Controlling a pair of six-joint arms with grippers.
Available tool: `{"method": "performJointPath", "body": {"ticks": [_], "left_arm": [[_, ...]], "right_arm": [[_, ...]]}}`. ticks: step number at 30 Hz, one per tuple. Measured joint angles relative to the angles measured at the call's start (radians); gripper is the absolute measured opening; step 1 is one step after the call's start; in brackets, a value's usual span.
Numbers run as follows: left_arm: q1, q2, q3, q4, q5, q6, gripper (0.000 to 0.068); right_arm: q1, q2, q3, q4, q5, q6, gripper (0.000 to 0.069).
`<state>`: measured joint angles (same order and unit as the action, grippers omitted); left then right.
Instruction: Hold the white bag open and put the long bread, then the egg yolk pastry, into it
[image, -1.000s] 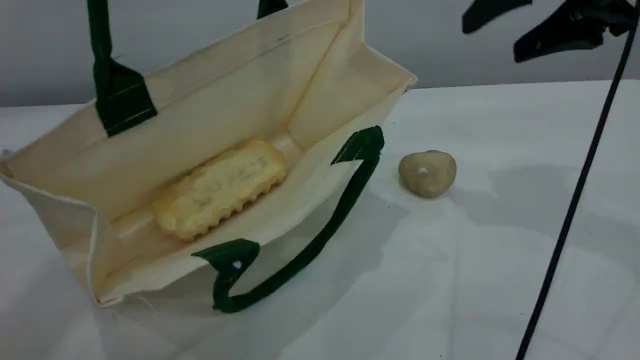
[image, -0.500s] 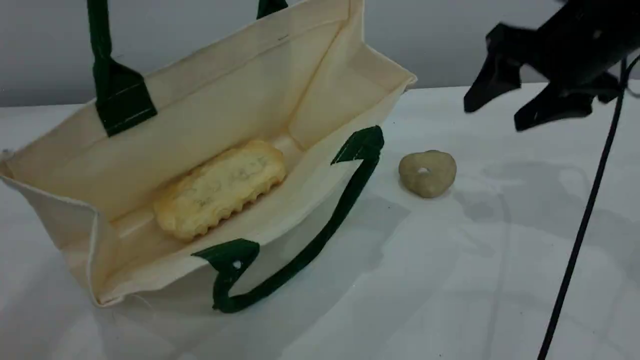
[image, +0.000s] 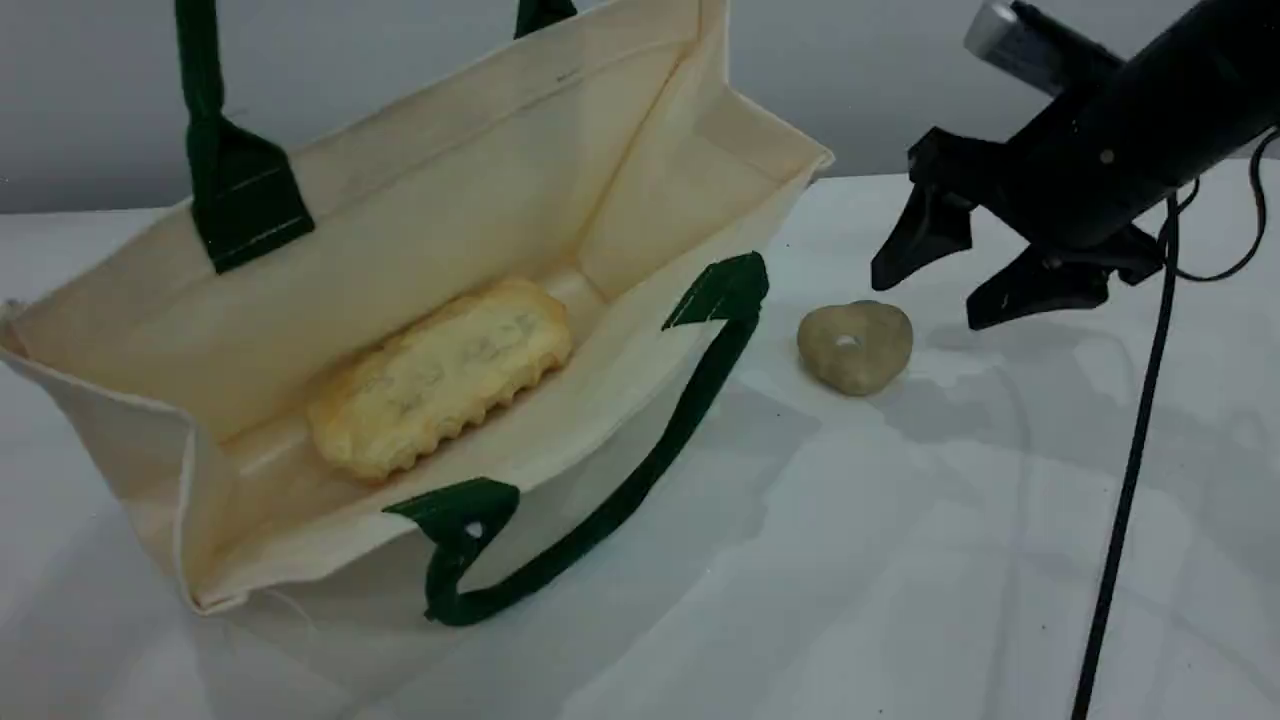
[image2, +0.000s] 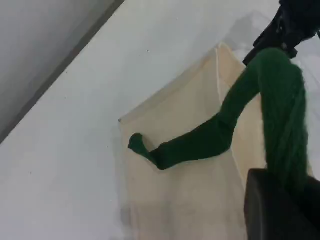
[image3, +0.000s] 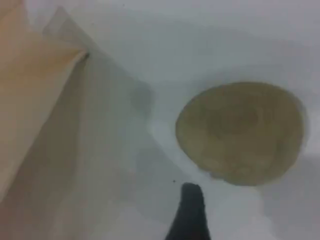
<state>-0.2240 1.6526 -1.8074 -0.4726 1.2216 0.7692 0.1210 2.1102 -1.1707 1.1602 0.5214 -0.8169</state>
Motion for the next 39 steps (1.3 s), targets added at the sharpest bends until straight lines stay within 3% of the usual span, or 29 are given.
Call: {"method": "performJointPath", "body": {"ticks": [18,32,35,39], "left_arm": [[0.0,0.0,0.0,-0.001,0.0,0.0,0.0084],[0.0,0.0,0.0,-0.002,0.0,0.0,0.0084],[0.0,0.0,0.0,-0.002,0.0,0.0,0.0084],[0.0,0.0,0.0,-0.002,0.0,0.0,0.0084]], "right_arm": [[-0.001,0.117,-0.065,0.098,0.05,-0.042,0.0549],[0.099,0.175,-0.144,0.099,-0.013,-0.042,0.0549],[0.099,0.194,-0.144,0.089,-0.018,-0.042,0.0526],[0.099,0.205,-0.144,0.091,-0.022,-0.042,0.0435]]}}
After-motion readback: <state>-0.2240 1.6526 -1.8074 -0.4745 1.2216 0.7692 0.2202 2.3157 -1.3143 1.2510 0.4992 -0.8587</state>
